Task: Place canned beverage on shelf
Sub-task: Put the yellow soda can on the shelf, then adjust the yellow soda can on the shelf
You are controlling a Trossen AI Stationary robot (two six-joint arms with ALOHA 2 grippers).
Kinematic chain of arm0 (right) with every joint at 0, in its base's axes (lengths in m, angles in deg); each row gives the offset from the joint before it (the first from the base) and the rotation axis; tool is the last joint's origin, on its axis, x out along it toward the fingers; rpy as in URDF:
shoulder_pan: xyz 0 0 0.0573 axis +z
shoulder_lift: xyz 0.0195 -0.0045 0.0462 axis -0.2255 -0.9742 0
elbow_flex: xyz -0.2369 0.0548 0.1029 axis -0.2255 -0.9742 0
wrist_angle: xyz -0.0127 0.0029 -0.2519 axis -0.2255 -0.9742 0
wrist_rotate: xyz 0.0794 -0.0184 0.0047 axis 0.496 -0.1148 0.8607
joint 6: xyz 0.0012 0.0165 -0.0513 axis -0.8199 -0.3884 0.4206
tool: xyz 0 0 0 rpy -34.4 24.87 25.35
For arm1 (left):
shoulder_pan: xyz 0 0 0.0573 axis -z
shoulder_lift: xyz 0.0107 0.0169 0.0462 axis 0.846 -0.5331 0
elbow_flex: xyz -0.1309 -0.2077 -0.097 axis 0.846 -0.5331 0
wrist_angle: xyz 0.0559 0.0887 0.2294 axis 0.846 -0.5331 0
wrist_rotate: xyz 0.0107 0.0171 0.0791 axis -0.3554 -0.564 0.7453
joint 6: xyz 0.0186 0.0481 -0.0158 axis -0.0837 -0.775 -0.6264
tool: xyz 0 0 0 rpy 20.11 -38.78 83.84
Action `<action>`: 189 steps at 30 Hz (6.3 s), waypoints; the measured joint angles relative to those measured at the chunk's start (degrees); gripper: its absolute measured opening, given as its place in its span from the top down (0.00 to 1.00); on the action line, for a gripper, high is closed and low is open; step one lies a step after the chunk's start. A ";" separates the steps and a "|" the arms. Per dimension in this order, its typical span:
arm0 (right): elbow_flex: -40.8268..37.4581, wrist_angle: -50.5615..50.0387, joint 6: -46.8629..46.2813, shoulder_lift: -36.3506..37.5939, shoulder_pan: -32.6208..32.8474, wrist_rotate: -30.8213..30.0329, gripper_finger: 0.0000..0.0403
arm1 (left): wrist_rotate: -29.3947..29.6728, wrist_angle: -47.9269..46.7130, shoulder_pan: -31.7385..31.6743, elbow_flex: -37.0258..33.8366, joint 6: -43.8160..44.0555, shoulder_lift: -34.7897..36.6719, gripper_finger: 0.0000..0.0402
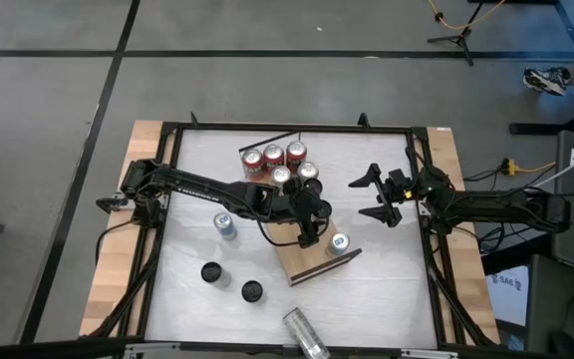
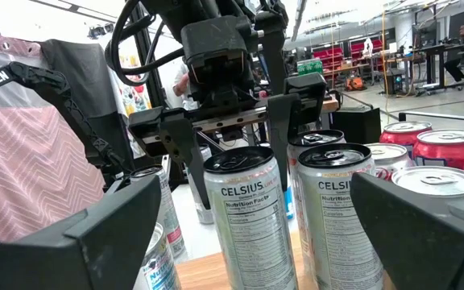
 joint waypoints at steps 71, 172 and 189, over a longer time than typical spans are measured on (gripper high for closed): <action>0.00 -0.01 0.01 0.00 0.01 -0.01 0.01 | 0.33 -1.31 -0.17 0.09 5.53 0.17 0.31; 0.04 -1.62 -1.57 -0.02 0.02 -4.05 0.01 | 2.75 -10.80 -2.60 0.06 5.84 17.30 0.09; 0.02 -2.11 -1.55 -0.02 0.02 -4.06 0.01 | 8.04 -20.90 -3.96 0.02 16.14 9.25 0.09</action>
